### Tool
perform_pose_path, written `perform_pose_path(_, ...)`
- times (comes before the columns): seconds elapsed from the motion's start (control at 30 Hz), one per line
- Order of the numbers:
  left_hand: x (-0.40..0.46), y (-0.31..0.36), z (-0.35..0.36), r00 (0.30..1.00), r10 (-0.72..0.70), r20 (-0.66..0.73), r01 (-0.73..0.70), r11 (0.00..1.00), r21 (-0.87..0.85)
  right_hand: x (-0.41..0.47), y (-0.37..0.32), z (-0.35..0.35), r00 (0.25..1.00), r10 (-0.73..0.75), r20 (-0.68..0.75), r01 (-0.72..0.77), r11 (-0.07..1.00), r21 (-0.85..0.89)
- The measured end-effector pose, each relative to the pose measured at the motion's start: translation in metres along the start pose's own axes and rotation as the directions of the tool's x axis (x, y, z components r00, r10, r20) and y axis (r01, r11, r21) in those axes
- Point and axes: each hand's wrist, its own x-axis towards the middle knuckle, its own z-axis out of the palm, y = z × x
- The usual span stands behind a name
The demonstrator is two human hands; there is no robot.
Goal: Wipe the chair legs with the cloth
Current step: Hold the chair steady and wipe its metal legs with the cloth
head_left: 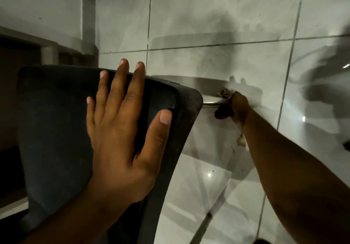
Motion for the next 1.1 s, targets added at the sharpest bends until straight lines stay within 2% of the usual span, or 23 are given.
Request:
perform_pose_path(0.2, 0.000, 0.003, -0.002, 0.999, -0.032, 0.002, 0.032, 0.999, 0.028, -0.085, -0.023, 0.026, 1.000, -0.002, 0.016, -0.001, 0.985, 0.174)
perform_pose_path(0.33, -0.001, 0.003, -0.005, 0.999, -0.041, 0.018, 0.040, 0.997, 0.062, -0.176, -0.032, 0.059, 0.974, -0.124, 0.191, 0.043, 0.925, 0.379)
perform_pose_path(0.43, -0.001, 0.006, -0.007, 0.998, -0.047, 0.033, 0.044, 0.995, 0.085, -0.212, -0.039, 0.065, 0.961, -0.141, 0.236, 0.016, 0.886, 0.464)
perform_pose_path(0.57, 0.000, 0.004, -0.007, 0.999, -0.035, 0.015, 0.033, 0.997, 0.075, -0.203, -0.038, 0.064, 0.971, -0.154, 0.182, 0.083, 0.935, 0.346)
perform_pose_path(0.63, 0.000, 0.002, -0.004, 1.000, -0.026, 0.009, 0.026, 0.998, 0.058, -0.180, -0.029, 0.059, 0.971, -0.188, 0.147, 0.116, 0.910, 0.399)
perform_pose_path(0.73, 0.000, 0.002, -0.004, 1.000, -0.026, -0.005, 0.026, 0.999, 0.043, -0.140, -0.014, 0.050, 0.969, -0.181, 0.170, 0.081, 0.878, 0.471)
perform_pose_path(0.9, 0.000, 0.005, -0.004, 0.999, -0.037, 0.002, 0.037, 0.999, 0.026, -0.071, -0.008, 0.025, 0.977, -0.128, 0.168, 0.062, 0.936, 0.348)
perform_pose_path(1.0, 0.000, 0.004, -0.003, 1.000, -0.022, 0.006, 0.022, 1.000, 0.017, -0.033, -0.008, 0.008, 0.987, -0.064, 0.145, 0.040, 0.986, 0.160)
perform_pose_path(1.1, -0.001, 0.003, -0.002, 1.000, -0.010, 0.025, 0.009, 1.000, 0.028, -0.001, -0.006, -0.002, 0.999, 0.011, 0.046, -0.009, 1.000, -0.028)
